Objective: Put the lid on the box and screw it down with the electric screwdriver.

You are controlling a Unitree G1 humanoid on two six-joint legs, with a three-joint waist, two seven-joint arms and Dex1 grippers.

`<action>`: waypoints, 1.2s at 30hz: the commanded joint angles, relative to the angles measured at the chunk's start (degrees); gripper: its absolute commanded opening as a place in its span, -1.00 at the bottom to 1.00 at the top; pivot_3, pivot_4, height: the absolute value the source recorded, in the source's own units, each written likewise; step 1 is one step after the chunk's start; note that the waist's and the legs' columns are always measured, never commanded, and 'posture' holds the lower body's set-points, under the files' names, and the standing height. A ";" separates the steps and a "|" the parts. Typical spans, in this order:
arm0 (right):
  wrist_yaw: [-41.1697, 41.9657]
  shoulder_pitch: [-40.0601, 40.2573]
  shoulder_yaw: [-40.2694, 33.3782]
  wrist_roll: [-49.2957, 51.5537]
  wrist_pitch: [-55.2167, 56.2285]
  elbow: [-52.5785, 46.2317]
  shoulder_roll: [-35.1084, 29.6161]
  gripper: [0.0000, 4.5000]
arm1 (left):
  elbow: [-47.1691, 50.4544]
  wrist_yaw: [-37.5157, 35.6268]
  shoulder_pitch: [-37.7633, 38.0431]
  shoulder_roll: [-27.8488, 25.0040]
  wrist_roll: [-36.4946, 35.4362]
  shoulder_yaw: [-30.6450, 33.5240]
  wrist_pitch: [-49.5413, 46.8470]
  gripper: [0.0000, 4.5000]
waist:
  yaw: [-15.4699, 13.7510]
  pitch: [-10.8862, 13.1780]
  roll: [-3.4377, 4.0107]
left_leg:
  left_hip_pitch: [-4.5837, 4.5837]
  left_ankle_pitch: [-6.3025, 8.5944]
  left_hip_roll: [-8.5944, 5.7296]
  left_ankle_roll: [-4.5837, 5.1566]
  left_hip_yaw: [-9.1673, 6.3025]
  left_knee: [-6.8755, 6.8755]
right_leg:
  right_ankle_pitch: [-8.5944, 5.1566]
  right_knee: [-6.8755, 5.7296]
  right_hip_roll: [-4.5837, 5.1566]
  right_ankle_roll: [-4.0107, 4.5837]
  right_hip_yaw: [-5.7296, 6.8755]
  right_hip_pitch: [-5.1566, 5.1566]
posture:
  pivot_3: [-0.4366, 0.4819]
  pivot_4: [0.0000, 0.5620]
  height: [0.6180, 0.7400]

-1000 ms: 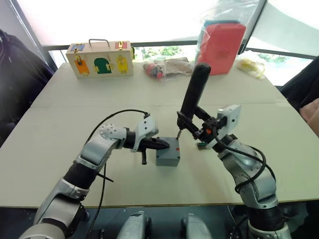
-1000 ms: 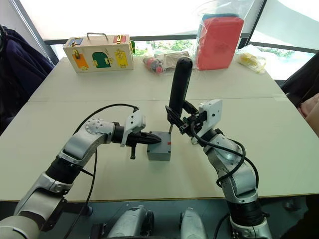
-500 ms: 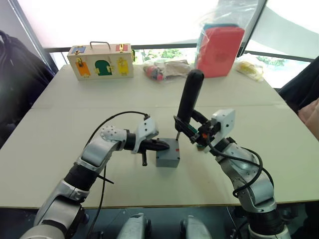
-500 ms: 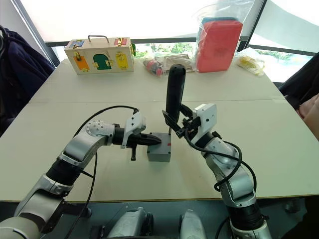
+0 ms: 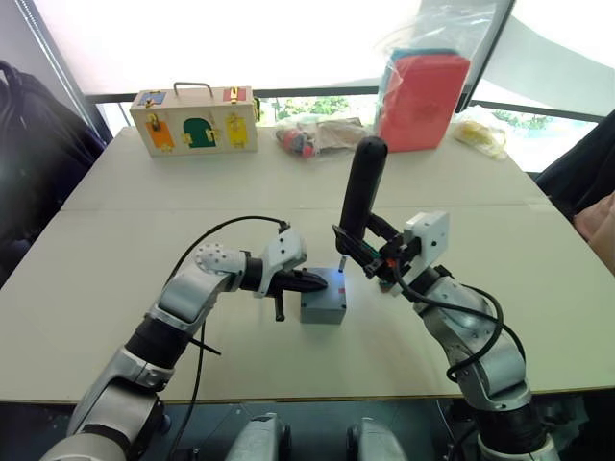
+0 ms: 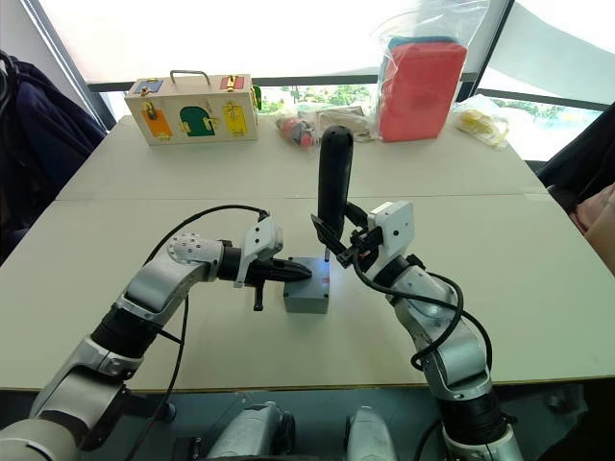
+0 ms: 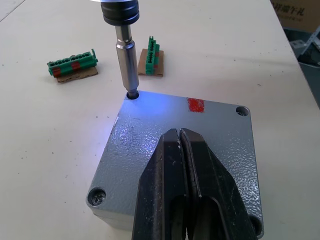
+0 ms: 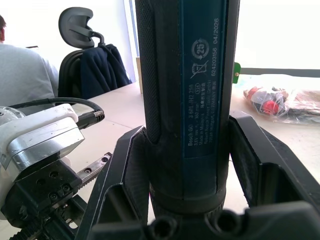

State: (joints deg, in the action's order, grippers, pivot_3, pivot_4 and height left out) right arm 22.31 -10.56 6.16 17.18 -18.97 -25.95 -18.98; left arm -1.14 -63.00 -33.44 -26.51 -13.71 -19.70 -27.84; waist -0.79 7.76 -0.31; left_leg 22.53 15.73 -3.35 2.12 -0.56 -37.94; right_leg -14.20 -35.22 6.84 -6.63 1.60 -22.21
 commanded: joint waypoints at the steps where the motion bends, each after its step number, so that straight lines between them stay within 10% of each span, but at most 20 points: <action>1: 0.82 1.09 -0.81 -0.28 -5.77 3.39 -2.21 -0.15 | -1.87 0.30 1.51 0.49 1.45 -1.92 -0.68 -1.00 | 0.00 0.00 0.00 | 0.00 0.00 0.00 0.00 0.00 0.00 | 0.00 0.01 0.01 0.00 0.00 0.00 | -0.05 -0.47 1.00; 14: 4.23 -18.69 -16.05 21.09 -24.62 -4.85 -11.61 -0.15 | 0.19 3.33 3.86 2.33 2.07 -2.02 -0.73 -1.00 | -0.23 0.28 0.33 | 0.69 0.00 -0.03 0.02 -0.01 -0.06 | 0.02 0.17 0.20 0.07 0.07 -0.52 | -0.05 -0.47 1.00; 28: -11.32 -45.24 -33.46 45.21 -53.01 20.23 -16.21 -0.15 | 8.34 12.88 4.88 6.58 -9.18 15.21 -3.65 -1.00 | 0.17 1.20 0.45 | 1.40 -0.04 0.00 -0.01 0.00 -0.02 | 0.12 0.08 0.19 0.15 0.06 -1.08 | -0.05 -0.47 1.00; 36: -8.65 -46.58 -26.57 39.32 -72.09 36.36 -33.18 -0.15 | 19.70 3.15 7.30 -7.02 -19.84 17.62 -15.41 -1.00 | 0.14 1.44 0.81 | 2.81 -0.40 -0.02 -0.55 0.06 -0.11 | 0.28 0.05 0.05 -0.04 0.16 -2.33 | -0.05 -0.47 1.00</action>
State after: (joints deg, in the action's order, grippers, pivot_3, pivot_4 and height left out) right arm 11.88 -55.32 -20.90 57.34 -87.93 8.51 -48.73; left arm 14.85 -57.67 -26.36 -31.48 -31.04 -3.25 -41.73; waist -0.65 9.19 0.50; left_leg 25.36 15.34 -3.37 1.58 -0.49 -38.04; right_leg -13.91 -35.15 6.88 -6.68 1.77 -24.54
